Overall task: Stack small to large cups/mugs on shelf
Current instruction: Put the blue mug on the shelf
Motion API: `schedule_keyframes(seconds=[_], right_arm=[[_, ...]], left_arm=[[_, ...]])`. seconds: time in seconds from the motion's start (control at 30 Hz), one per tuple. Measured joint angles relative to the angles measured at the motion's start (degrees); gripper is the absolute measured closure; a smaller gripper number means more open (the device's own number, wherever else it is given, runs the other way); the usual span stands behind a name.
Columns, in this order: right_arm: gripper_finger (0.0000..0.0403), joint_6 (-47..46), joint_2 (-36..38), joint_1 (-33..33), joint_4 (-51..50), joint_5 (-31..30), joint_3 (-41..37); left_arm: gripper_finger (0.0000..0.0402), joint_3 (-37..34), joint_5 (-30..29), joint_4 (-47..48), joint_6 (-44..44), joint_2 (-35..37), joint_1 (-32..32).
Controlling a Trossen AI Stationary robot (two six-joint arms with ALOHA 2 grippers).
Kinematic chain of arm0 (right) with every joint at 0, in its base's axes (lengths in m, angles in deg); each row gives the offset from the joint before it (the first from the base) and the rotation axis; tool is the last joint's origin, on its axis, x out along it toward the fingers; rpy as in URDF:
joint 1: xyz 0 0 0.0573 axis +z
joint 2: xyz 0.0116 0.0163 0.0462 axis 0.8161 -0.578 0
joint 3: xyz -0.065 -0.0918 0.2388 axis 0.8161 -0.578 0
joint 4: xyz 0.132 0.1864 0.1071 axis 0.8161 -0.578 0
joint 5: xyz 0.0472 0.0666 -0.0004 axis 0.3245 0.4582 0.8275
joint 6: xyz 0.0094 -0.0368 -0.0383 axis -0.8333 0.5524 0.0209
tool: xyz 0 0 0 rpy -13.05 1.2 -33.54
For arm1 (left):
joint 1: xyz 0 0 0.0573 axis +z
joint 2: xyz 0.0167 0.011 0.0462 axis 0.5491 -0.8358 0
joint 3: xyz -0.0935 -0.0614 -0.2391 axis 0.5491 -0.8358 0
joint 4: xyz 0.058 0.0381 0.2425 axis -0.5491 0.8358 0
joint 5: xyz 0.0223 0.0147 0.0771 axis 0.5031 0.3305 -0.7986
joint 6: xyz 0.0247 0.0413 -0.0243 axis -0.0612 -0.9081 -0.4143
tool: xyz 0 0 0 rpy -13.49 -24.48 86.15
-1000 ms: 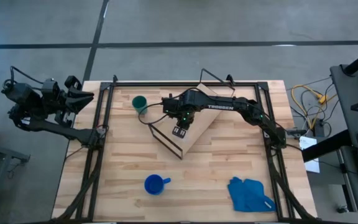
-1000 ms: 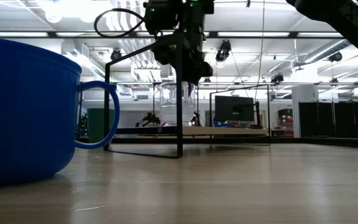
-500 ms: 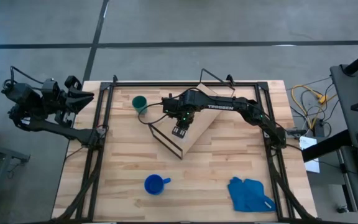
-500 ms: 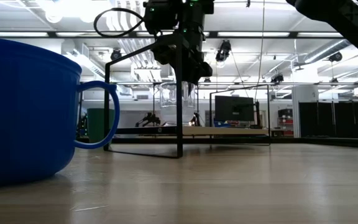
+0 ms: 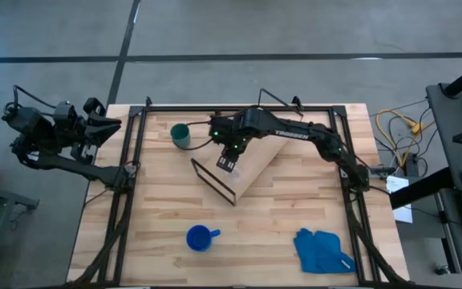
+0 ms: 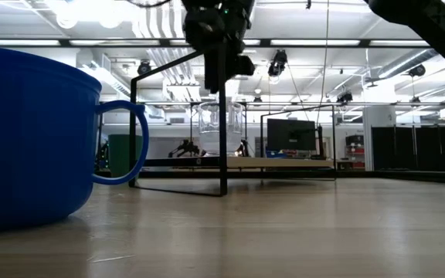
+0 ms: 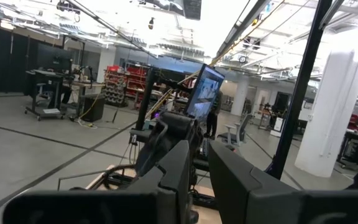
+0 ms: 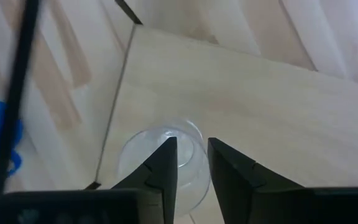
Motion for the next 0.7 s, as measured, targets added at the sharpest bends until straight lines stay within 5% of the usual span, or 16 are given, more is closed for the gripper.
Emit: schedule_keyframes(seconds=[0.43,0.7], right_arm=[[0.0328,-1.9,11.5,2.3,-2.4,0.3,0.2],[0.0327,-3.5,21.1,5.6,-2.9,0.2,0.2]], left_arm=[[0.0354,-0.1,-3.5,2.3,3.3,-4.3,0.0],[0.0354,-0.1,1.4,5.9,10.8,-11.3,0.0]])
